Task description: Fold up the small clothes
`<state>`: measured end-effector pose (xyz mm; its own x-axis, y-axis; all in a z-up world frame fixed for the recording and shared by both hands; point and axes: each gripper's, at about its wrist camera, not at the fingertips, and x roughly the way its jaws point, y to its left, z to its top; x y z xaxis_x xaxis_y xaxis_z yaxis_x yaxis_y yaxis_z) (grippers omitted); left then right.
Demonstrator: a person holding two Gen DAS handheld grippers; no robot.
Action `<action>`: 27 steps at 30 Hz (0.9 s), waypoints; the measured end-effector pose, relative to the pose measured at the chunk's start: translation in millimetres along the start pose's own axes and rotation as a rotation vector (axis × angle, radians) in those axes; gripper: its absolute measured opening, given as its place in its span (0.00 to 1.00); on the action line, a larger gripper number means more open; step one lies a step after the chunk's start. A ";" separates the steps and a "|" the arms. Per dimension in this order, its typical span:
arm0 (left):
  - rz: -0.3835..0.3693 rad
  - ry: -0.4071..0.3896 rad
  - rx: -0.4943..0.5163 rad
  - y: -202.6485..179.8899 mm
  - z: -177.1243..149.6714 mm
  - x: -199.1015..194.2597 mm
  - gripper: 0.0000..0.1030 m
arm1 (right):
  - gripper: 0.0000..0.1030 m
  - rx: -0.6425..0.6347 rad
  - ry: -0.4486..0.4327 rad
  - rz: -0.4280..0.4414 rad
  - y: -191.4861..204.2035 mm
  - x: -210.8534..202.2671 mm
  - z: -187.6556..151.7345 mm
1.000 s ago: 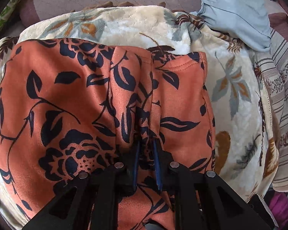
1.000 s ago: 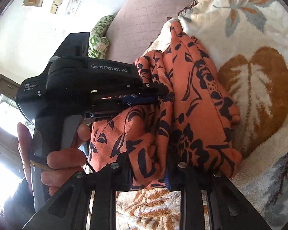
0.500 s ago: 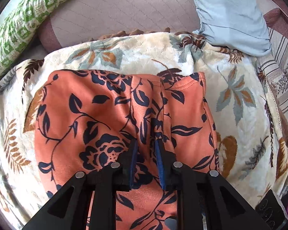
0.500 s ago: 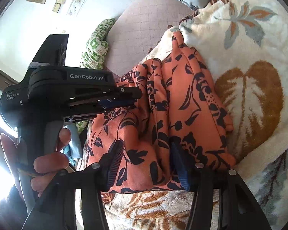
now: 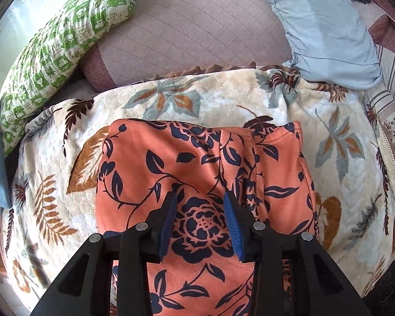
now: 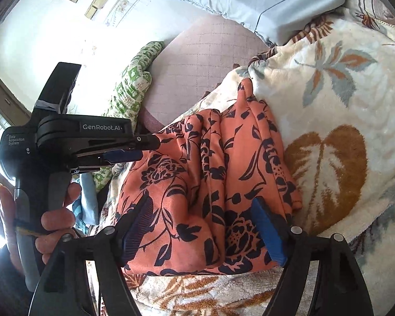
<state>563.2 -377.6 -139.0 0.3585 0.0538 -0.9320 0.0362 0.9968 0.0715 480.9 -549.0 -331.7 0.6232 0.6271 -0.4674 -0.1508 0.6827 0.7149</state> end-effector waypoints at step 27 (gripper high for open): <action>-0.133 0.203 0.027 -30.3 50.1 92.8 0.11 | 0.21 -0.050 0.091 0.141 12.9 33.6 -7.7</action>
<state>642.0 -405.7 -209.9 0.1539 -0.0641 -0.9860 0.0962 0.9941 -0.0496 494.0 -516.3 -342.2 0.5215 0.7475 -0.4115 -0.2710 0.6024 0.7508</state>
